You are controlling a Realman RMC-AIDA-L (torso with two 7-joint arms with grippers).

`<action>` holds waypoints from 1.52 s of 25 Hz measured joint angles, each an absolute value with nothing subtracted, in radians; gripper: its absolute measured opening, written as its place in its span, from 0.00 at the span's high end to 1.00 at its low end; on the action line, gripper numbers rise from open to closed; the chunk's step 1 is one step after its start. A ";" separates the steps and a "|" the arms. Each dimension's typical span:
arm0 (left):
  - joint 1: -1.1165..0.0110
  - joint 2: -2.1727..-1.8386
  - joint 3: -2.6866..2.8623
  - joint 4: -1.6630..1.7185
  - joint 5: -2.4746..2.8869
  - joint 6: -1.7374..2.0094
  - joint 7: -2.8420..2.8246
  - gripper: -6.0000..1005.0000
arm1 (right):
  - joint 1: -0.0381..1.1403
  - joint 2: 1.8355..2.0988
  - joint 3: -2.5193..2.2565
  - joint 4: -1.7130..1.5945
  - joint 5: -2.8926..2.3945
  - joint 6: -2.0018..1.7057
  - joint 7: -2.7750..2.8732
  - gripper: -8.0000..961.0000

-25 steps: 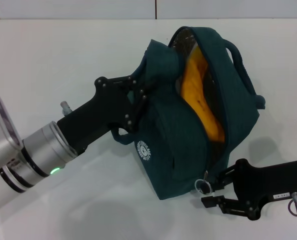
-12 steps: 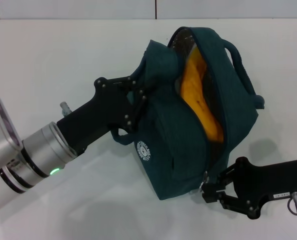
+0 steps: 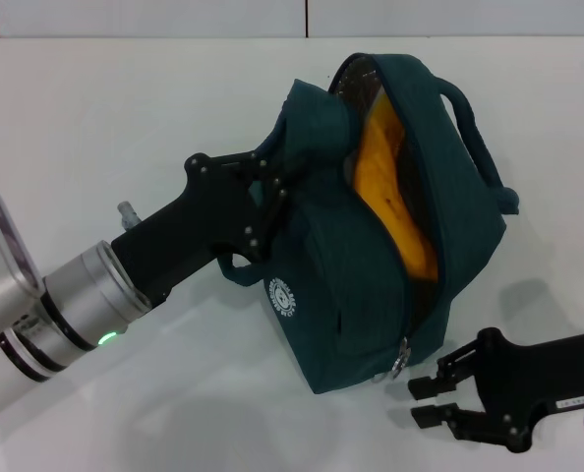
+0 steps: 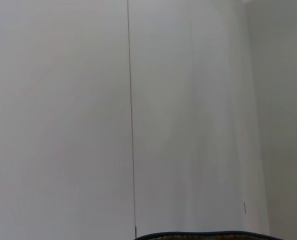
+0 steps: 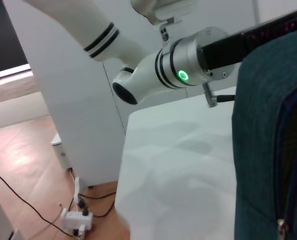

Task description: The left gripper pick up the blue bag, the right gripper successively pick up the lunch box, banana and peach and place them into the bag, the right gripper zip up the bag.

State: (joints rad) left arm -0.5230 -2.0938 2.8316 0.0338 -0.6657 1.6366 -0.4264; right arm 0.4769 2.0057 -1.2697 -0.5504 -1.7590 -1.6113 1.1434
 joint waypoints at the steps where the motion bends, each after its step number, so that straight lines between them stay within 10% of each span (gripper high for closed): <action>1: -0.523 -2.094 2.832 0.034 -0.666 1.637 -0.426 0.96 | 0.471 2.003 -1.266 -0.555 -1.759 -1.614 1.148 0.85; 12: -0.525 -2.094 2.832 0.034 -0.664 1.637 -0.426 0.96 | 0.428 2.013 -1.233 -0.607 -1.753 -1.555 1.177 0.53; 38: -0.530 -2.092 2.830 0.025 -0.668 1.638 -0.426 0.96 | 0.452 2.016 -1.338 -0.608 -1.692 -1.460 1.201 0.52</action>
State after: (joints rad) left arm -0.5303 -2.0923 2.8304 0.0254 -0.6682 1.6384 -0.4265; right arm 0.4524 2.0162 -1.3383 -0.6085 -1.6923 -1.4597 1.2010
